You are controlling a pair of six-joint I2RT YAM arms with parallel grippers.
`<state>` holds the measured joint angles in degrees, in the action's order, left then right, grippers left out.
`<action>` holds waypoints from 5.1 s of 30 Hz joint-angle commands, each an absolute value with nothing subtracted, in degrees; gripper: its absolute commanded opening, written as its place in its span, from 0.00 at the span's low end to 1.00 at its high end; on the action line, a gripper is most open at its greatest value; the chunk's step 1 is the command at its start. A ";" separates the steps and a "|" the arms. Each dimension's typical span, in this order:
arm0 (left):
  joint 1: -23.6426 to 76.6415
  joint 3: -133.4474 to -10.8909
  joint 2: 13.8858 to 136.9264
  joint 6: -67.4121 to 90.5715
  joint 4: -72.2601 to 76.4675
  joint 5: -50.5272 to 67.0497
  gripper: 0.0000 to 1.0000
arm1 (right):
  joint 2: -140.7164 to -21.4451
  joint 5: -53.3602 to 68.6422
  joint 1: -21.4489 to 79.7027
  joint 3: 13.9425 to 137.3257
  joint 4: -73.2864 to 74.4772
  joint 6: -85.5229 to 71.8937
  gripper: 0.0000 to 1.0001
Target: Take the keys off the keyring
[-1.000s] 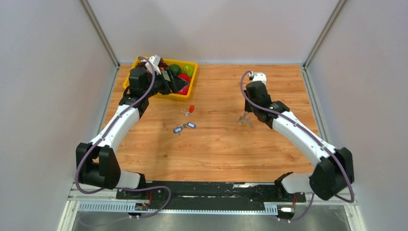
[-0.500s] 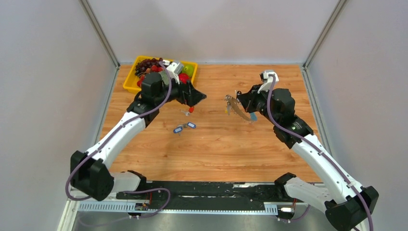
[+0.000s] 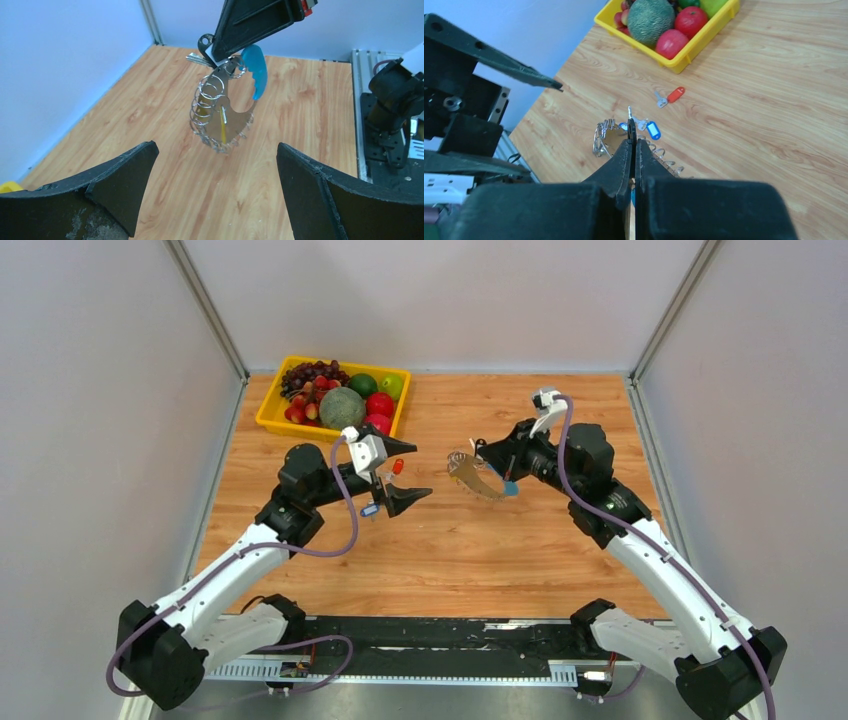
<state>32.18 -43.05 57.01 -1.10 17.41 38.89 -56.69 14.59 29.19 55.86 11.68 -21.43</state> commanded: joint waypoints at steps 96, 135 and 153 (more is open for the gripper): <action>36.21 -48.78 60.99 -15.41 6.32 54.03 0.00 | -41.81 36.17 31.52 48.21 2.63 -4.67 0.73; 36.21 -49.55 62.40 -15.78 5.05 55.21 0.00 | -44.88 40.06 37.71 50.18 2.63 -2.94 0.49; 36.21 -49.82 62.93 -15.37 4.81 55.05 0.00 | -49.10 35.95 41.88 52.22 2.28 -3.27 0.00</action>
<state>35.97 -46.74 63.11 -14.44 2.17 53.69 -48.60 37.52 40.51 49.39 3.99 -3.53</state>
